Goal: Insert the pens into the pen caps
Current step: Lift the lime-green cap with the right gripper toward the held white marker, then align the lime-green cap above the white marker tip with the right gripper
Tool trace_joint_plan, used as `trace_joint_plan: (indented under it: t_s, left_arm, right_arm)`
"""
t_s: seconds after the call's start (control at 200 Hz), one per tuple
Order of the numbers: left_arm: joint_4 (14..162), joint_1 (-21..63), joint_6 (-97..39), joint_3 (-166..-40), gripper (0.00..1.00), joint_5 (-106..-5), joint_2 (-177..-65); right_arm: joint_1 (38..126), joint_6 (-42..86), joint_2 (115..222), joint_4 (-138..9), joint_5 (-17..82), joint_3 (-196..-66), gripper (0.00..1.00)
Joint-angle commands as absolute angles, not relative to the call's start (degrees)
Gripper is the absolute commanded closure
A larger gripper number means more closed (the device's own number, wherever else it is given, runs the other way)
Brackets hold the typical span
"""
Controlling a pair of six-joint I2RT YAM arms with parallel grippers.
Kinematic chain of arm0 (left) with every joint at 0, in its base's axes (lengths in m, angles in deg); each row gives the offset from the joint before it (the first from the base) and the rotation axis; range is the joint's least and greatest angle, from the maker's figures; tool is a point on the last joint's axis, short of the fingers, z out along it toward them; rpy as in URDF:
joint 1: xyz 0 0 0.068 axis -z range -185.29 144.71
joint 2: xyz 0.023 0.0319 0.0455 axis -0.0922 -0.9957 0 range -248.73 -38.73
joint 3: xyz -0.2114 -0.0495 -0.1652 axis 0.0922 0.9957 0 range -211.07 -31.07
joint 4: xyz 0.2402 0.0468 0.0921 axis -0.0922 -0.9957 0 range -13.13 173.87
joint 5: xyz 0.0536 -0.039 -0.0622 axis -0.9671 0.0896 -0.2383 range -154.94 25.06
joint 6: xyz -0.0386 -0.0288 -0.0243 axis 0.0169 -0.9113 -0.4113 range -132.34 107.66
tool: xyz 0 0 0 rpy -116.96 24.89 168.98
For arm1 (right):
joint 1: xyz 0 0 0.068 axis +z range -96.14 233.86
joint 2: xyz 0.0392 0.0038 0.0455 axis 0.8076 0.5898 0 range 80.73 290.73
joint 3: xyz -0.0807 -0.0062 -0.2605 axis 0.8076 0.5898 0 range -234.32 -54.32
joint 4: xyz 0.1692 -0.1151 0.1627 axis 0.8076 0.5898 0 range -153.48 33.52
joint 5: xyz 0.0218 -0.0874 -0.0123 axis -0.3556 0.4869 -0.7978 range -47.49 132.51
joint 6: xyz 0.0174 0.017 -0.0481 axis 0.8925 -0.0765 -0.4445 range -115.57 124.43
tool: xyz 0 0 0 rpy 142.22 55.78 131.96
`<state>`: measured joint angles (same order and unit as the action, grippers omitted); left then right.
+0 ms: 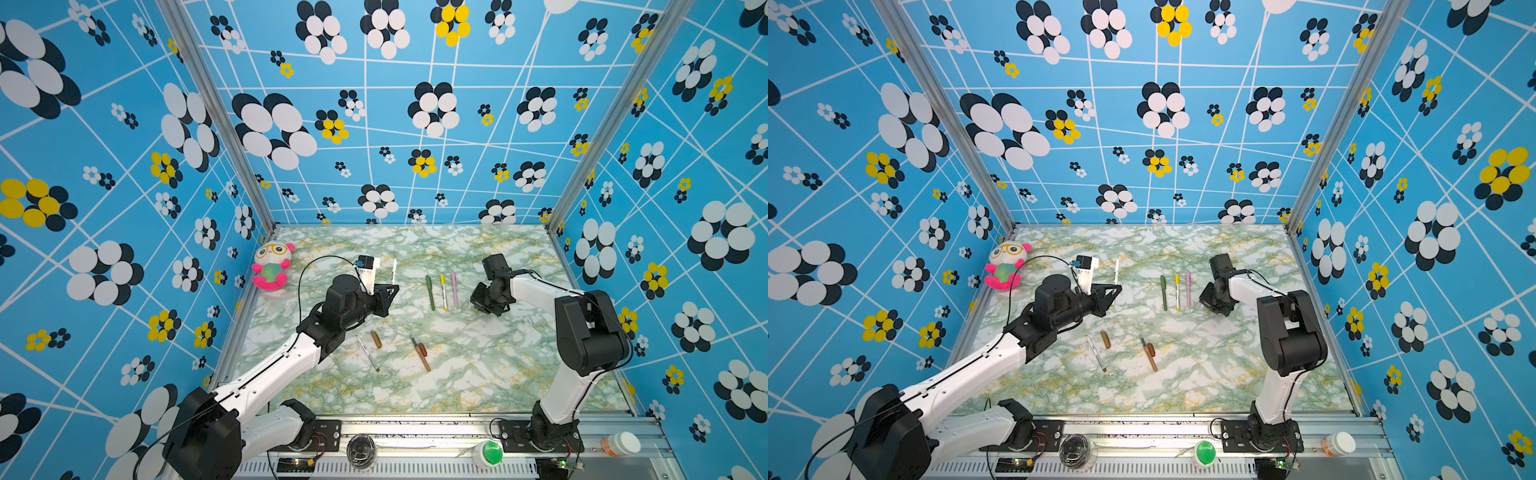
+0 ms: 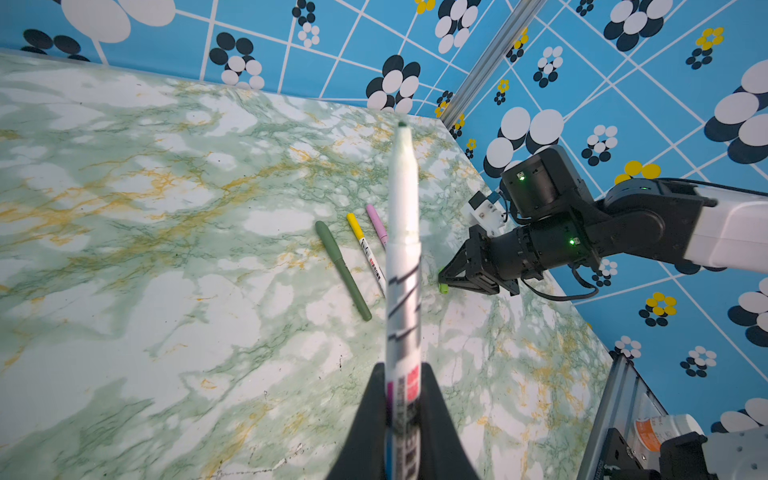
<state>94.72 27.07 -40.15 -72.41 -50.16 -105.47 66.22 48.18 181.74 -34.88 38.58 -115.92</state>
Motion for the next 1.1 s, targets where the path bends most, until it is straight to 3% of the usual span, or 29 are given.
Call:
trace_joint_plan:
  t_s: [0.0,0.47,1.094]
  left_arm:
    - [93.24,28.71,-39.33,-74.67,1.00,-47.84,-107.82]
    - [90.08,35.05,-36.30,-81.32,1.00,-42.91,-117.32]
    - [90.41,36.95,-36.17,-83.37,1.00,-42.00,-120.48]
  right_arm:
    - [66.60,46.05,175.09,-32.64,38.12,-115.31,1.00]
    - [68.67,49.21,162.38,-41.52,18.18,-119.93,1.00]
    - [76.40,53.37,165.56,-47.40,14.55,-127.07,1.00]
